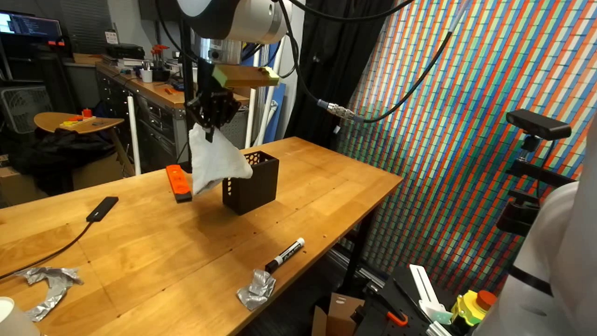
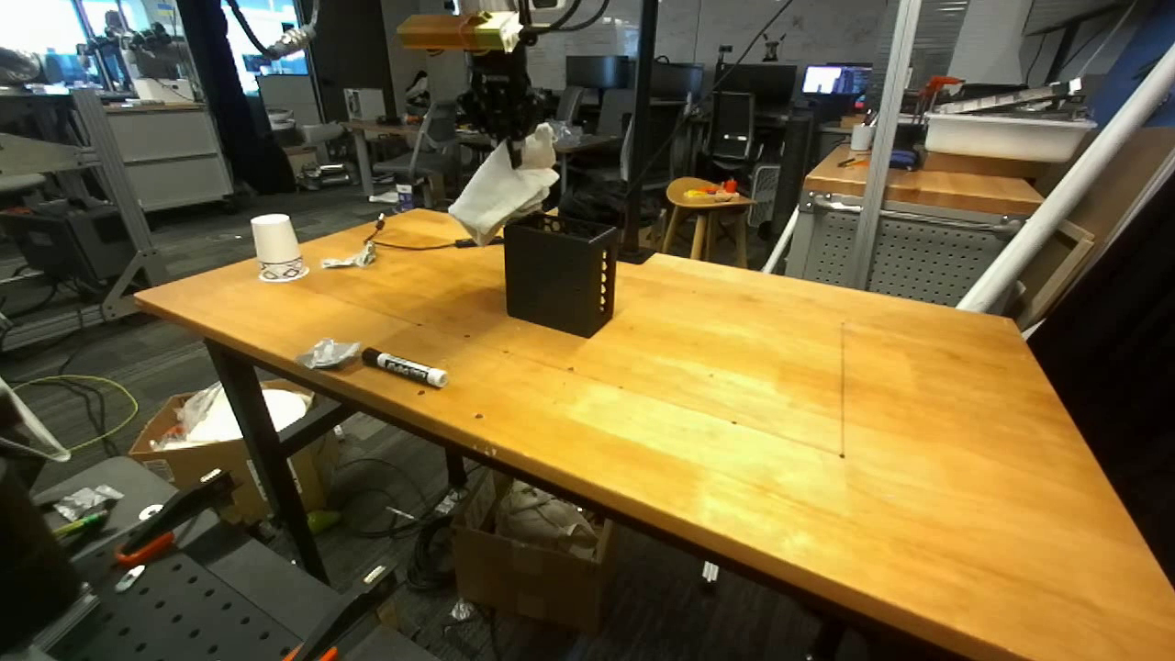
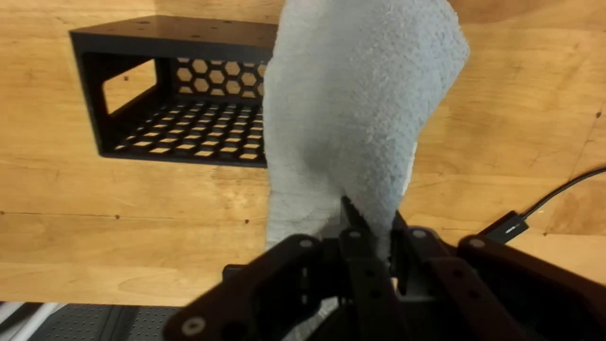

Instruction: Shove the cloth in the black box

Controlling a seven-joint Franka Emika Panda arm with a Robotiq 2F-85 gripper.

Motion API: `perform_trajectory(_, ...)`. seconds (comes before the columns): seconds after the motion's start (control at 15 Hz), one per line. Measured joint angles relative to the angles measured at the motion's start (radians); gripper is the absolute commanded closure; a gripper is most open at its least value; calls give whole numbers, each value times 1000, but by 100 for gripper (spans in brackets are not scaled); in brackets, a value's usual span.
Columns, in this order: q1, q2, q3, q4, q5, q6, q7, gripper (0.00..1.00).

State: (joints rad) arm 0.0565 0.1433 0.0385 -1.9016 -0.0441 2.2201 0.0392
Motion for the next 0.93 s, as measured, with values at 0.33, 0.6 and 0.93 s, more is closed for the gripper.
perform_trajectory(0.33, -33, -17, -42, 2, -93, 6, 31, 97)
perform_trajectory(0.6, -48, 10, -55, -3, -119, 5, 36, 97)
perform_trajectory(0.93, -45, 93, -55, -16, -146, 8, 42, 97)
